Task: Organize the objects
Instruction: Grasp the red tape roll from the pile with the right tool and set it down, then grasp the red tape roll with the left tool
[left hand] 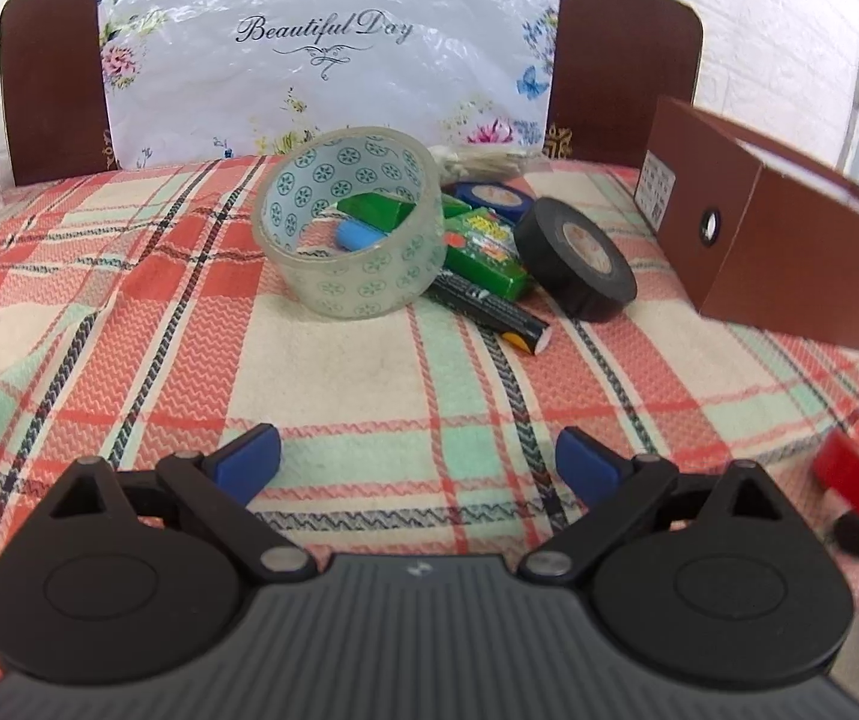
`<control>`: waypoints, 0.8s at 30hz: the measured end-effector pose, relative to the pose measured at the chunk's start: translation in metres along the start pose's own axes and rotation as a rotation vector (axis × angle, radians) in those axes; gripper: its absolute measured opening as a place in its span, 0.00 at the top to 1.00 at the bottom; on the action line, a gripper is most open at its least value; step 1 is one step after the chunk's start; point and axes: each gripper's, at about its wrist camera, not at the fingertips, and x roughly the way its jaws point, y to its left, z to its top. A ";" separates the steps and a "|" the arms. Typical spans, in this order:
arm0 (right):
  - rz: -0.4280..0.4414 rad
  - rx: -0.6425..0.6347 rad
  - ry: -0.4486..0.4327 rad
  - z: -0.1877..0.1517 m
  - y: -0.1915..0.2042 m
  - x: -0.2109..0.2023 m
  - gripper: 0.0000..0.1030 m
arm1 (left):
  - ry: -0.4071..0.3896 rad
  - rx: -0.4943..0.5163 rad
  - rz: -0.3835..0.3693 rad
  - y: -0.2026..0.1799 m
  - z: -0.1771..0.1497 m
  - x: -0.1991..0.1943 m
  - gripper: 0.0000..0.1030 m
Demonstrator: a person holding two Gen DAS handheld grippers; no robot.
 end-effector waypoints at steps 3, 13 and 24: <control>0.010 0.001 0.029 -0.005 0.001 0.001 0.10 | 0.029 0.000 -0.016 -0.006 0.000 -0.006 0.05; 0.035 0.025 0.037 -0.011 0.001 -0.005 0.09 | 0.079 0.014 -0.289 -0.054 0.013 -0.041 0.06; 0.057 0.031 0.056 -0.008 0.002 -0.002 0.14 | 0.217 0.153 -0.473 -0.126 0.018 -0.017 0.29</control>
